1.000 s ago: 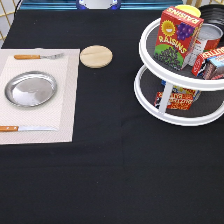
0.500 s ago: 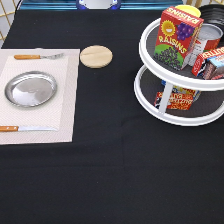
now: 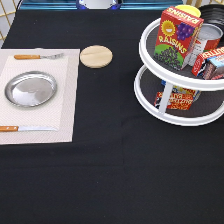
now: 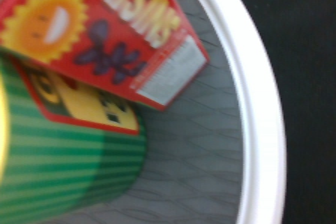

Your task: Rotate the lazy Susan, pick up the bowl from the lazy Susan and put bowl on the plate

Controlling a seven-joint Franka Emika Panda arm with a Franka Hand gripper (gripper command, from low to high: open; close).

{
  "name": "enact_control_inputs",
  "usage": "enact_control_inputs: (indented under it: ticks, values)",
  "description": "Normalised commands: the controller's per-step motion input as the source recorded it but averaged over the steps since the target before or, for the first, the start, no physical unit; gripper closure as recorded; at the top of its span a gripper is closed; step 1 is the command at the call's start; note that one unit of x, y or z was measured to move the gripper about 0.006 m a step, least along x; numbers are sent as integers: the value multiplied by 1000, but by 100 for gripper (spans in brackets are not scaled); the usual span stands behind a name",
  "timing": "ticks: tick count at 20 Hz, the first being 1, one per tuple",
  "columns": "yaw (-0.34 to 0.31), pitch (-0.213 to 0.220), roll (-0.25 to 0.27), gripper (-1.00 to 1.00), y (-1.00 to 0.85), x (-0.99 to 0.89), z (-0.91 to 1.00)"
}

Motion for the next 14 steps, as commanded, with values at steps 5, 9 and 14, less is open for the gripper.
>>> enact_control_inputs:
  ticks: [5, 9, 14]
  values:
    - [0, -123, 223, -100, 54, 0, -215]
    - [-3, -73, 239, -100, 4, 0, -307]
    - [-26, -37, 174, -100, 18, 26, -305]
